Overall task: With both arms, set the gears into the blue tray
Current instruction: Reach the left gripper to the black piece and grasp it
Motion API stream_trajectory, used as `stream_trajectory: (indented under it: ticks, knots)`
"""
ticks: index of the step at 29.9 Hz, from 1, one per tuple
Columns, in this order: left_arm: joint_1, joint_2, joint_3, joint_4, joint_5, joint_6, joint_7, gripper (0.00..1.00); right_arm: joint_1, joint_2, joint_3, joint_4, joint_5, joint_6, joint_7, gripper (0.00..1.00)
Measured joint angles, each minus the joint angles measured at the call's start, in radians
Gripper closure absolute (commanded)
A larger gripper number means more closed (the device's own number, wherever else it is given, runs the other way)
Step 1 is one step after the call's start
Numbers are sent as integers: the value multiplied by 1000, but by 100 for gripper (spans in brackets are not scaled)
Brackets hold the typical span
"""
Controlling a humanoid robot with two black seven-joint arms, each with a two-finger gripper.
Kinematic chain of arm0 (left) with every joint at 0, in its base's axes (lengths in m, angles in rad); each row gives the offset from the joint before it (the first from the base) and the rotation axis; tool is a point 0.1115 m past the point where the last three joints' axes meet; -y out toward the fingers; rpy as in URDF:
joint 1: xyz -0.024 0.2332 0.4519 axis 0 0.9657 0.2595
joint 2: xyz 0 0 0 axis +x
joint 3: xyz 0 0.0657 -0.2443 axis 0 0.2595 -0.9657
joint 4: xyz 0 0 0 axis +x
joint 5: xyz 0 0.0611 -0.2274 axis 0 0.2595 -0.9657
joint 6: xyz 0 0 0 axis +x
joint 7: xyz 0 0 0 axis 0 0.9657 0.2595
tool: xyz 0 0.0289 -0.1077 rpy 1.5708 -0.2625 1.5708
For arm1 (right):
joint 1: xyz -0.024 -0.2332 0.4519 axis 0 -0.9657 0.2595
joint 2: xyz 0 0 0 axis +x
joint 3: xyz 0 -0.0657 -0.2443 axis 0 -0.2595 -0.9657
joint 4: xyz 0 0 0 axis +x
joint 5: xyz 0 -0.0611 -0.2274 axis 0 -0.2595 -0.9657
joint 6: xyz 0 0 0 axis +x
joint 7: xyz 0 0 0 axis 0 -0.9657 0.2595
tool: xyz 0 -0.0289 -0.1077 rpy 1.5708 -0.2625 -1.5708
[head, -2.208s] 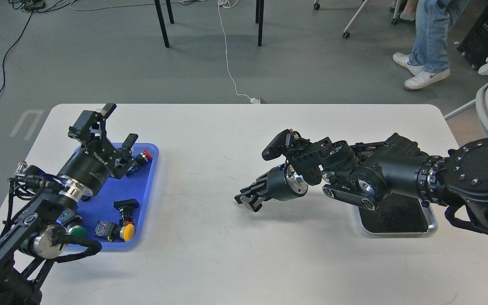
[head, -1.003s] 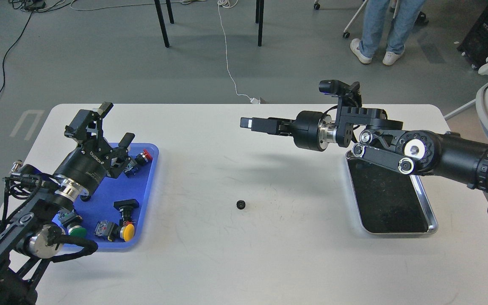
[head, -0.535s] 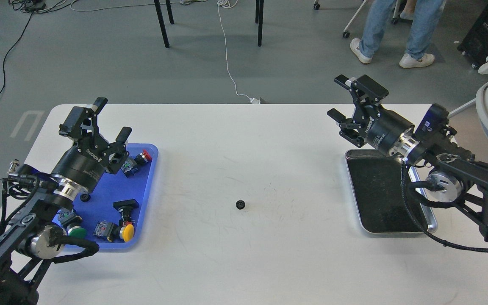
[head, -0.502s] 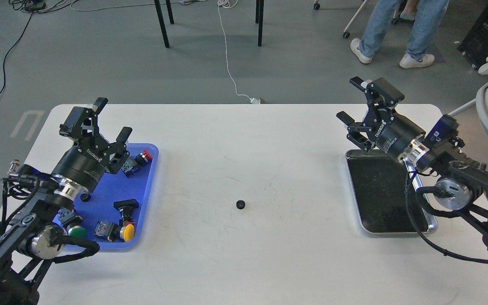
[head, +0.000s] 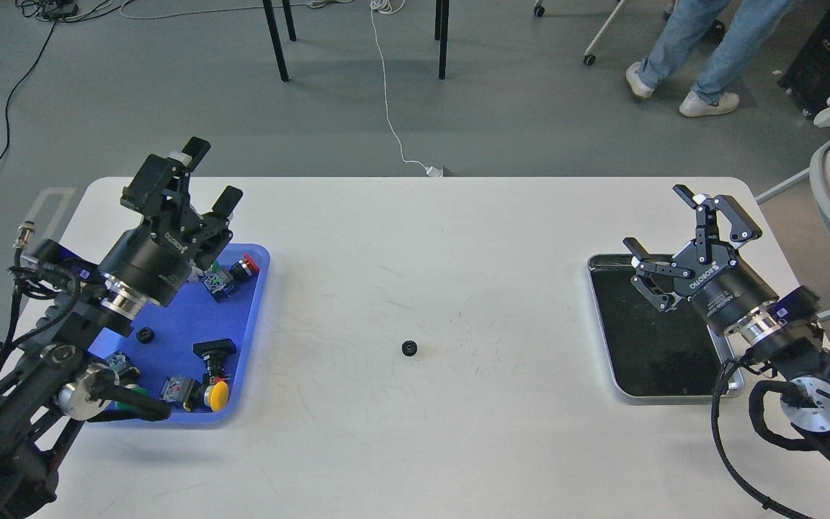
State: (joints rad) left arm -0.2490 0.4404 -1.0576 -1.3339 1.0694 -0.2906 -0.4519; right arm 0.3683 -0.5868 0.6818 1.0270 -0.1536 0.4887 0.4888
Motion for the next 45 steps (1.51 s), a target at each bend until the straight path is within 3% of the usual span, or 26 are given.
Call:
stream_trajectory:
  ticks: [4,11,18,23,33,45]
  knots:
    - [-104,20,148,-24,301,-1,-32,2,-10,0,3,-1,-1,0,0,3]
    - [-369,36,478,-17,814,0,-37,3,-21,-4,4,-1,-1,0,0,3]
    - [-550,-3,713,87,1100,7,-37,6,-22,-5,14,0,-1,0,0,3]
    - [-602,-76,790,209,1112,12,-37,11,-23,-5,15,1,-3,0,0,3]
    - [-621,-129,882,299,1112,13,-37,29,-23,-14,15,1,-3,0,0,3]
    - [-613,-174,886,358,1112,27,-37,33,-23,-26,15,3,-3,0,0,3]
